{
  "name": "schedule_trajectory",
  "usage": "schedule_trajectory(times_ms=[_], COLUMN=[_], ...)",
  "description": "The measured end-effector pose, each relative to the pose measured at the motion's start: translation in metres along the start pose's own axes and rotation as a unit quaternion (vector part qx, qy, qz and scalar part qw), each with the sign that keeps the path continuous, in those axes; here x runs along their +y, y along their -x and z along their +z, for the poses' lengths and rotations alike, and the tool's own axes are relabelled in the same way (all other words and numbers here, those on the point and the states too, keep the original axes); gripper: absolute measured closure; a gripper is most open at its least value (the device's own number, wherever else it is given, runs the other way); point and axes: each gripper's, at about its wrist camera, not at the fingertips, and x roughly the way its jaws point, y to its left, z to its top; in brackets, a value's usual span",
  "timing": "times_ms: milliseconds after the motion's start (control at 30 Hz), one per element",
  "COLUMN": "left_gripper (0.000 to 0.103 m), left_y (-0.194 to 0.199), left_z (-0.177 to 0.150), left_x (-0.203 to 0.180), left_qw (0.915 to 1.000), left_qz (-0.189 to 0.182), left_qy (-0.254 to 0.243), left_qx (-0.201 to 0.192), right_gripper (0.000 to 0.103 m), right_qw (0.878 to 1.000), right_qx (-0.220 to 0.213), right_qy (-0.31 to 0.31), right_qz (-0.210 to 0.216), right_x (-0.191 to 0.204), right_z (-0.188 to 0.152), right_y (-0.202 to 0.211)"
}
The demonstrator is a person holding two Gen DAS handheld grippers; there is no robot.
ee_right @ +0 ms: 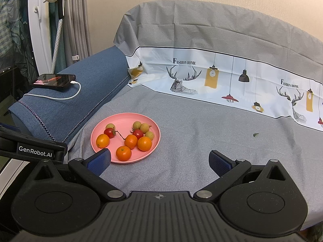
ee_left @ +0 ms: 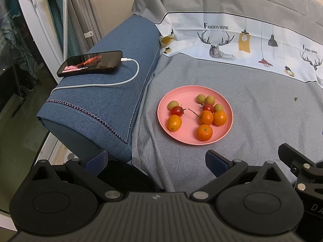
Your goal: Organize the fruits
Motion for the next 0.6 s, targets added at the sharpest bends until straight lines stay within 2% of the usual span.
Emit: schedule_trajectory(times_ms=[600], left_gripper=[0.0], left_y=[-0.0022], left_z=[-0.0014], left_x=[0.0005], left_qw=[1.0], left_qz=[0.001], left_qy=[-0.001], left_qx=[0.002], right_gripper=[0.001], right_qw=[1.0], right_qx=[0.0], right_qy=[0.0], right_qz=[0.0], right_x=[-0.0003], right_z=[0.0004], right_y=[-0.0001])
